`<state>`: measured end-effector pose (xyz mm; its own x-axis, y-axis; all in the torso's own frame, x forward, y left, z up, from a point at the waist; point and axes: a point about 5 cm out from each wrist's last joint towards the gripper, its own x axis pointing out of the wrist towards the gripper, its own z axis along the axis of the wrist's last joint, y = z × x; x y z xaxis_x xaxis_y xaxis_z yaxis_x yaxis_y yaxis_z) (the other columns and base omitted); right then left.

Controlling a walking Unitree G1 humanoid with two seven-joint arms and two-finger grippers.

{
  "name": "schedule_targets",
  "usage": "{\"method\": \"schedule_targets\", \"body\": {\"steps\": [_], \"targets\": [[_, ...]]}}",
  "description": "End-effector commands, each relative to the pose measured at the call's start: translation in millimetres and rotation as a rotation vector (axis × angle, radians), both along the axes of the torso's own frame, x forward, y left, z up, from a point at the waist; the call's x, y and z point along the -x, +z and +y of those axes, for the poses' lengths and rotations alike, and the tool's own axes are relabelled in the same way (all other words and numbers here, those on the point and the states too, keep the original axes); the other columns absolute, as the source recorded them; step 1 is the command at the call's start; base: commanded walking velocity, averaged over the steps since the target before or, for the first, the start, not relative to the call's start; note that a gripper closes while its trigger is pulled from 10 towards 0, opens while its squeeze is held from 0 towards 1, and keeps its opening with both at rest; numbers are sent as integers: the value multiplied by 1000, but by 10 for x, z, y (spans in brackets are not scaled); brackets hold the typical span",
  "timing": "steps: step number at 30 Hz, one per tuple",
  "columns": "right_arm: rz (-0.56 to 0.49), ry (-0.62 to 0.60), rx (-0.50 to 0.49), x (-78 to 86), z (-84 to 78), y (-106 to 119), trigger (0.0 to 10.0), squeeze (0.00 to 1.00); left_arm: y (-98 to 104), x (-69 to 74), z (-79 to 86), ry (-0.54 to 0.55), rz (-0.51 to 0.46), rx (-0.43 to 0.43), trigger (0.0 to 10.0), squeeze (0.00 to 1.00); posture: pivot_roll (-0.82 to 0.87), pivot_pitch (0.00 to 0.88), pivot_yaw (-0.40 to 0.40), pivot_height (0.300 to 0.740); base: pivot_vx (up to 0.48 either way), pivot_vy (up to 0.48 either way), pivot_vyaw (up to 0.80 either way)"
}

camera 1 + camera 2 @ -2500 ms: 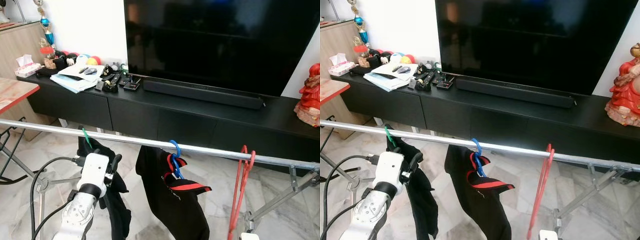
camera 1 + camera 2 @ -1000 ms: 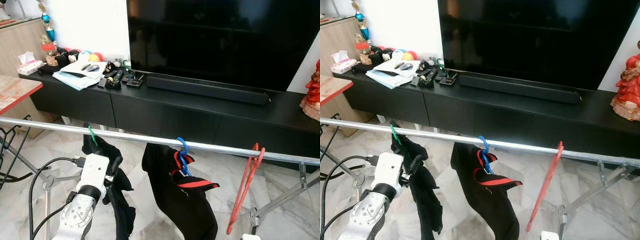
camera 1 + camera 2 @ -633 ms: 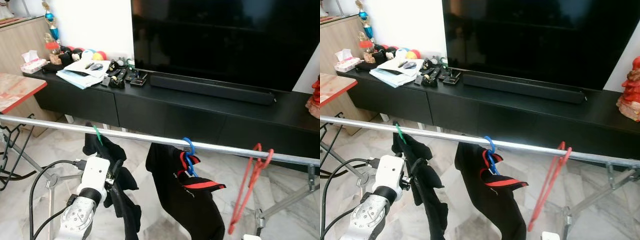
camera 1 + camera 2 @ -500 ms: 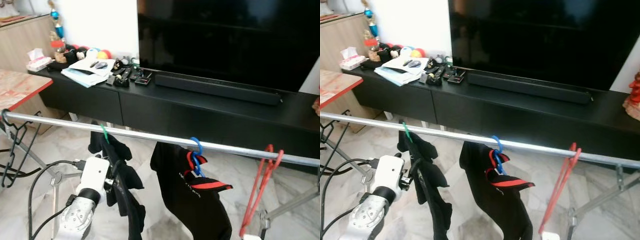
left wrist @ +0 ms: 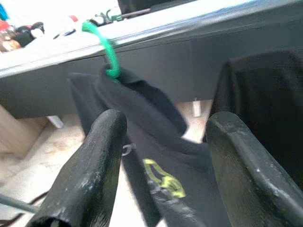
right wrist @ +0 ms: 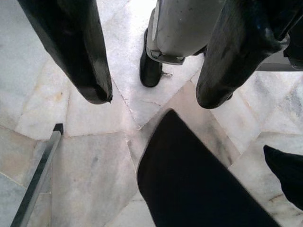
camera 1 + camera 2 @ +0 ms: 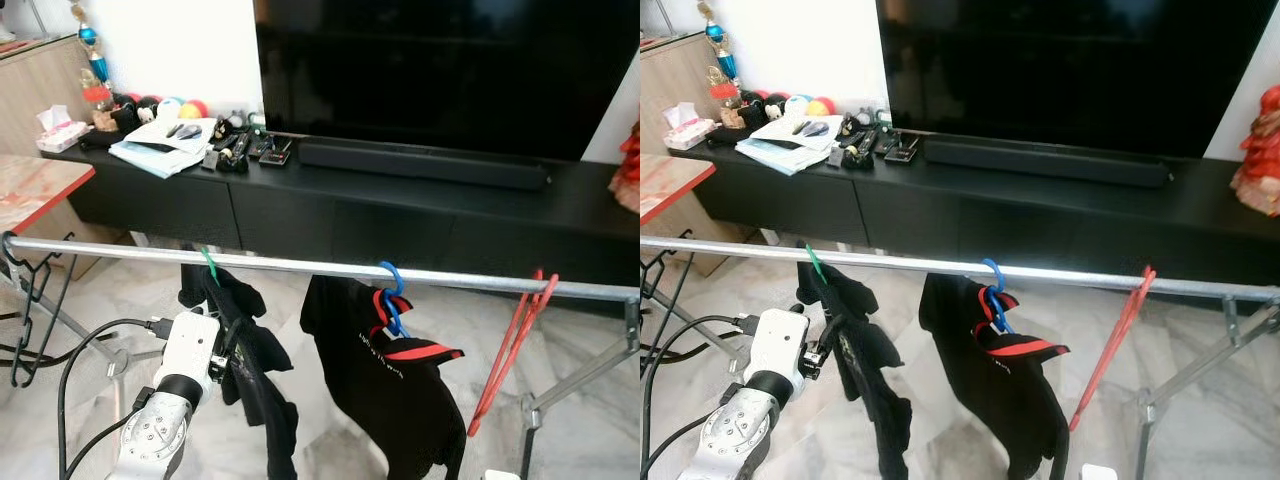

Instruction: Hang hanger

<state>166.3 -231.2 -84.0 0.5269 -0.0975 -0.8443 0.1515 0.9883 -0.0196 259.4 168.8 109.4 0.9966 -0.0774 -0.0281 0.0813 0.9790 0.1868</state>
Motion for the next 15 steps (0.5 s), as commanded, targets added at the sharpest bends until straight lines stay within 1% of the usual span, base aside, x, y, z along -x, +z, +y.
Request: {"method": "schedule_targets", "body": {"steps": [1, 3, 10, 15], "targets": [[5, -5, -2, 10, -9, -3, 10000, 0, 29, -1, 35, 16, -2, 0, 10000, 0, 39, 39, 45, 740, 0, 0, 0], [4, -3, -2, 7, -10, -1, 10000, 0, 19, -1, 35, 20, 7, -6, 10000, 0, 40, 38, 44, 740, 0, 0, 0], [-1, 10, -5, -9, -4, 5, 10000, 0, 20, -10, 12, 29, 6, 29, 10000, 0, 38, 36, 42, 740, 0, 0, 0], [-10, 20, -11, -41, 25, 13, 10000, 0, 28, -40, 10, 31, -5, 21, 10000, 0, 38, 26, 38, 740, 0, 0, 0]]}}
